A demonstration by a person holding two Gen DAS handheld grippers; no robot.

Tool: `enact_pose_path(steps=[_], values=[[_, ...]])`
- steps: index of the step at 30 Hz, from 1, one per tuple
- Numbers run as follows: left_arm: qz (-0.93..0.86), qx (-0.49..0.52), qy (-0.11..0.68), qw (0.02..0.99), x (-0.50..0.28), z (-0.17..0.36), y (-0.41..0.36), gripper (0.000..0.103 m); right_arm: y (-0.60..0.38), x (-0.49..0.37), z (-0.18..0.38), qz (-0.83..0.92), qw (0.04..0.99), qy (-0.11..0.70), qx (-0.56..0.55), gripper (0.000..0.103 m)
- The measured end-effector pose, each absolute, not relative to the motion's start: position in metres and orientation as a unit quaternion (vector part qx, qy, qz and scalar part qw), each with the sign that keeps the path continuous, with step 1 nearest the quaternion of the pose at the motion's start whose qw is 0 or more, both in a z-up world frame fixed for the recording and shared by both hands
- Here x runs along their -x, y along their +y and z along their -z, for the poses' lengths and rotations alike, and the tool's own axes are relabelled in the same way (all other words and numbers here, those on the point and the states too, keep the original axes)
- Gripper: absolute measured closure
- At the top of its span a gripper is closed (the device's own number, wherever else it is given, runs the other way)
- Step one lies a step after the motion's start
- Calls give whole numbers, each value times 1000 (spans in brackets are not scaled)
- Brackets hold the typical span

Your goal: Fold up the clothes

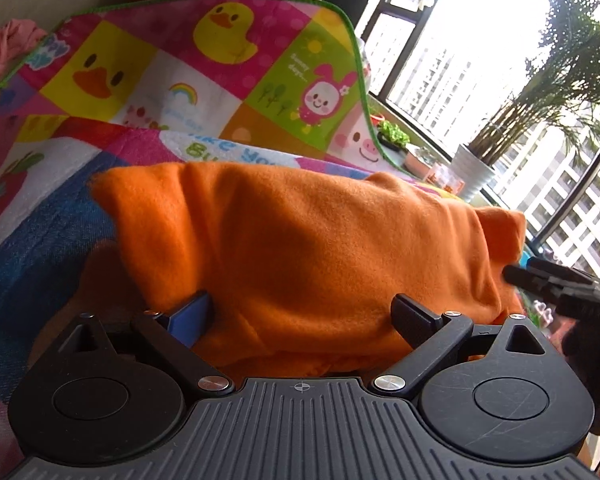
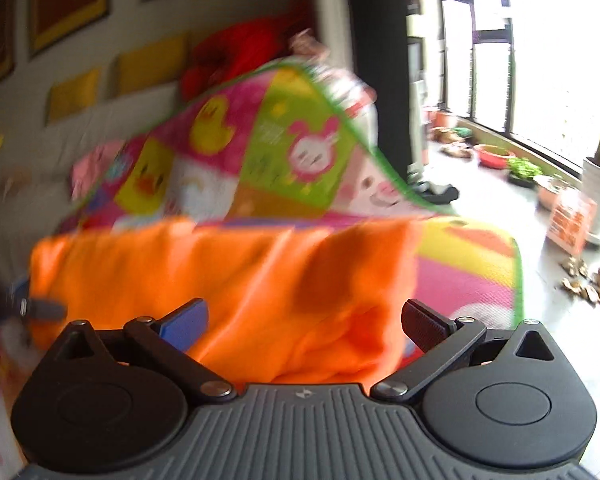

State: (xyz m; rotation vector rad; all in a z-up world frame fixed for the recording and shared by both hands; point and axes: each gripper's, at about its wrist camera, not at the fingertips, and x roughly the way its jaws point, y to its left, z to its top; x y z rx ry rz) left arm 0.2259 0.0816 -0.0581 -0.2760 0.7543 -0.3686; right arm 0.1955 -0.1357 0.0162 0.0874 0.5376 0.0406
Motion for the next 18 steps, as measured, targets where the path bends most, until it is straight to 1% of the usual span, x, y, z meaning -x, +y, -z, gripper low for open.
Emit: enact_pose_path(steps=[1,2,3,4,5,6,8,11,12,14,18], values=[[179,138,365,903,-227,59,82,4,-143,-197,-17,-10,962,266,-55,6],[179,140,365,903,-228,60,82,4,-149,-199,-16,-1,961,268,-66,15],[180,137,365,903,-228,61,81,4,-155,-202,-13,2,957,279,-81,18],[180,134,364,904,-227,62,81,4,-160,-206,-8,5,952,291,-95,24],[181,130,363,905,-227,62,80,4,-161,-211,1,7,945,313,-93,25],[183,126,362,906,-226,63,80,4,-162,-216,10,10,938,334,-91,25],[185,117,358,908,-223,64,79,3,-160,-216,24,11,937,342,-74,24],[188,106,347,913,-219,67,78,3,-183,-214,13,47,949,303,-76,23],[189,104,342,915,-217,68,79,3,-191,-214,10,59,952,290,-77,20],[192,100,332,918,-215,70,78,2,-206,-212,2,83,958,263,-79,8],[192,85,314,926,-210,75,74,0,-237,-217,-4,136,963,220,-74,7]])
